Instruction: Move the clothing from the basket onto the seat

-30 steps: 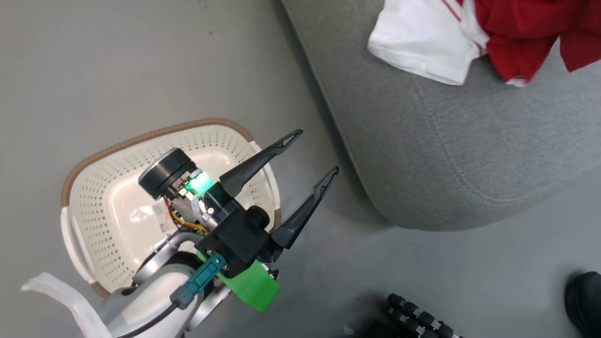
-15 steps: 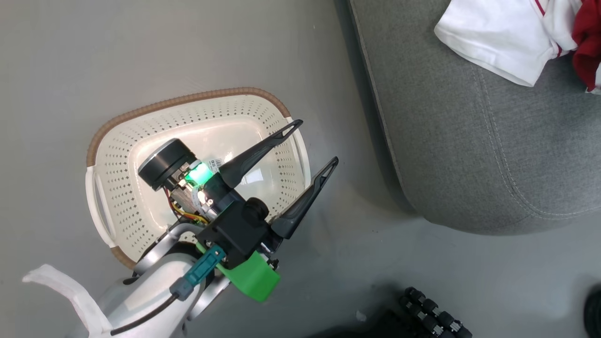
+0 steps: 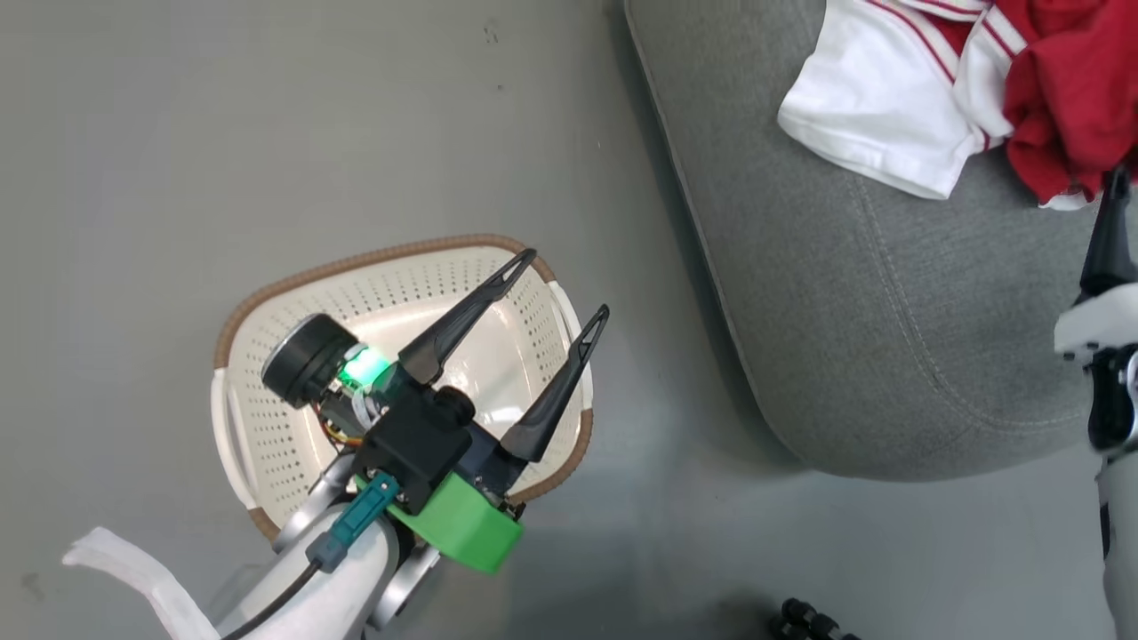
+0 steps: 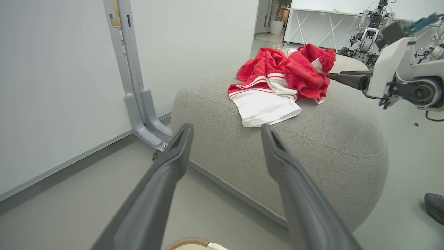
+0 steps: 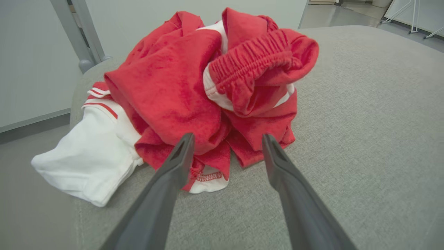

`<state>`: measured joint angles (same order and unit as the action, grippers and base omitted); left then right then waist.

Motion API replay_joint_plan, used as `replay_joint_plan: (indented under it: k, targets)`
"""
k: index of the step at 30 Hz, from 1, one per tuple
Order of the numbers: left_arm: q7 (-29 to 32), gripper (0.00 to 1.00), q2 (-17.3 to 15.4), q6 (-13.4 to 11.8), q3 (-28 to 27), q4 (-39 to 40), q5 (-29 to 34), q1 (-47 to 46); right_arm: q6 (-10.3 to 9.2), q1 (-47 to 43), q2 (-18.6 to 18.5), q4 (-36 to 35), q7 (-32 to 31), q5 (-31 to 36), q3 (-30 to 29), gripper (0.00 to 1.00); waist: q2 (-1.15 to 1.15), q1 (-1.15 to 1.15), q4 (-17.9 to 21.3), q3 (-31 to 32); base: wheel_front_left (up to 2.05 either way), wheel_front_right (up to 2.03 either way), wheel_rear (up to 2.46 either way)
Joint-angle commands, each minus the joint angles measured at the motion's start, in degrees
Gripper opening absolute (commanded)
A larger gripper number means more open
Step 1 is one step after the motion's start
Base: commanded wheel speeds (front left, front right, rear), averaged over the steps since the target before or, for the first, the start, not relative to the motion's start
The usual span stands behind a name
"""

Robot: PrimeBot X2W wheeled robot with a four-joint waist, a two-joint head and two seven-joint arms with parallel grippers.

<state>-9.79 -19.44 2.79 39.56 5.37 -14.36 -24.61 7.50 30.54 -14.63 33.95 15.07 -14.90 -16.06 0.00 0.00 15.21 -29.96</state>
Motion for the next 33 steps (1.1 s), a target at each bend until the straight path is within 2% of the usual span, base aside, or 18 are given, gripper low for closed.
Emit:
replay_joint_plan:
  k: [1, 9, 15, 23, 33]
  targets:
    - [-0.64, 1.0, 0.22, -0.64, -0.11, -0.42, -0.67, 1.27, -0.03, -1.99, 0.56, -0.97, 0.14, 0.42, -0.3, 1.0, 0.0, 0.0, -1.71, 4.84, 0.0, 0.0, 0.0]
    - [-3.66, 1.0, 2.61, -3.76, -1.81, -3.9, -3.59, 6.08, -0.03, -13.0, 5.06, -12.24, 0.15, 5.79, -0.47, 1.0, 0.0, 0.0, -6.62, 12.85, 0.0, 0.0, 0.0]
    - [-4.93, 1.0, 3.56, -6.37, -4.43, -6.44, -5.83, 10.82, -0.04, -22.48, 9.71, -22.75, 0.15, 11.09, 4.98, 1.0, 0.0, 0.0, -11.79, 18.86, 0.0, 0.0, 0.0]
    - [-5.39, 1.0, 4.17, -9.59, -9.0, -7.02, -6.8, 14.88, -0.04, -28.27, 11.28, -29.55, -1.2, 11.87, 11.39, 1.0, 0.0, 0.0, -15.21, 22.38, 0.0, 0.0, 0.0]
    - [-5.4, 1.0, 4.67, -11.97, -18.41, -6.87, -7.25, 21.78, -0.04, -33.16, 11.64, -34.48, -4.72, 11.45, 14.51, 1.0, 0.0, 0.0, -16.78, 26.76, 0.0, 0.0, 0.0]
